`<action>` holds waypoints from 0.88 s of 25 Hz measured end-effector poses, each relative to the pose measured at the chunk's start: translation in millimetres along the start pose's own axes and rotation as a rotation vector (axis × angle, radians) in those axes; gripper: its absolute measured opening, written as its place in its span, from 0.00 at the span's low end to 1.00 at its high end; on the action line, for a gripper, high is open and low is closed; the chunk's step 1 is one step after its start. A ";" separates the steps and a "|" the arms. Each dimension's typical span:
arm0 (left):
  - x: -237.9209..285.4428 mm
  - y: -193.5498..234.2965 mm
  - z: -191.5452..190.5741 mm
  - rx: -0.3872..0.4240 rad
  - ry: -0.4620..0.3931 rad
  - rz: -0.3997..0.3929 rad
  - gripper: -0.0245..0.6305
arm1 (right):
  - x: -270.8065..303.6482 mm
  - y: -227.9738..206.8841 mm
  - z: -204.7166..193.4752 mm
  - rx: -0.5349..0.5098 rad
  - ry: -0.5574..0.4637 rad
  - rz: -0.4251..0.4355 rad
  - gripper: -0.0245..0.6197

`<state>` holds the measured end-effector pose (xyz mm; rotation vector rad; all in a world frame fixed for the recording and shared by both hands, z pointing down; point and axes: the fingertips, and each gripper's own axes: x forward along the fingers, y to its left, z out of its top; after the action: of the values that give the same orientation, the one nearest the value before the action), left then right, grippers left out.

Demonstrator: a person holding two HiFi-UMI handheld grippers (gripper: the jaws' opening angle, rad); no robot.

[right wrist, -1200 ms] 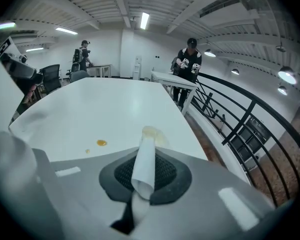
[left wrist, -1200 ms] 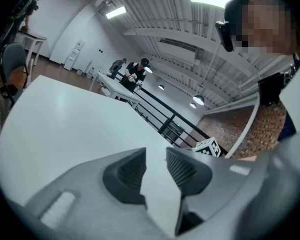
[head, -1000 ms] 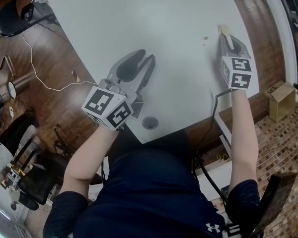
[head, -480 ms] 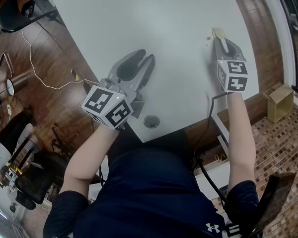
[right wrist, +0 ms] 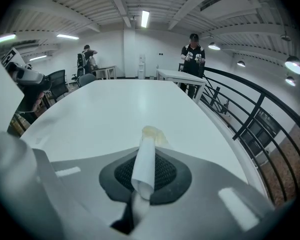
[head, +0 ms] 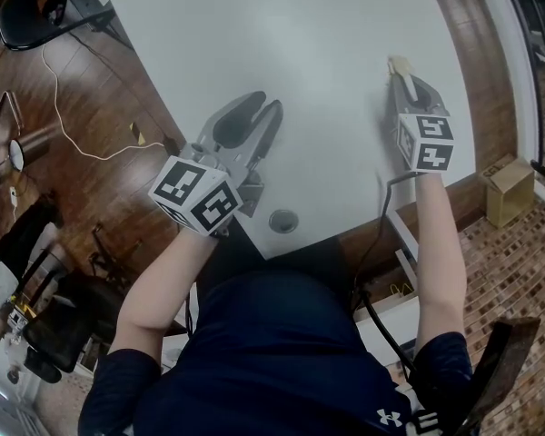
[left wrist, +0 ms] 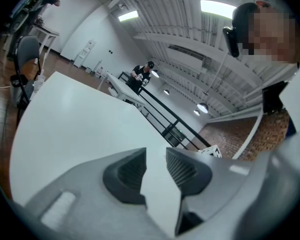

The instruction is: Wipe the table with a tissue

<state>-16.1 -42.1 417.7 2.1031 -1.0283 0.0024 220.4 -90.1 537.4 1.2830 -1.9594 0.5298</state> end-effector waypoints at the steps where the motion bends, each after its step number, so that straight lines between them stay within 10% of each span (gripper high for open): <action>1: -0.9 0.7 0.0 -0.001 -0.006 -0.005 0.23 | -0.2 1.5 -0.2 0.001 0.001 0.001 0.06; 22: -13.0 10.4 3.0 -0.018 -0.022 -0.007 0.23 | -3.4 41.6 -1.9 0.090 -0.015 0.051 0.06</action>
<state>-32.8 -39.2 418.2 2.0944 -1.0304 -0.0333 184.1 -69.3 538.1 1.2978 -2.0050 0.6424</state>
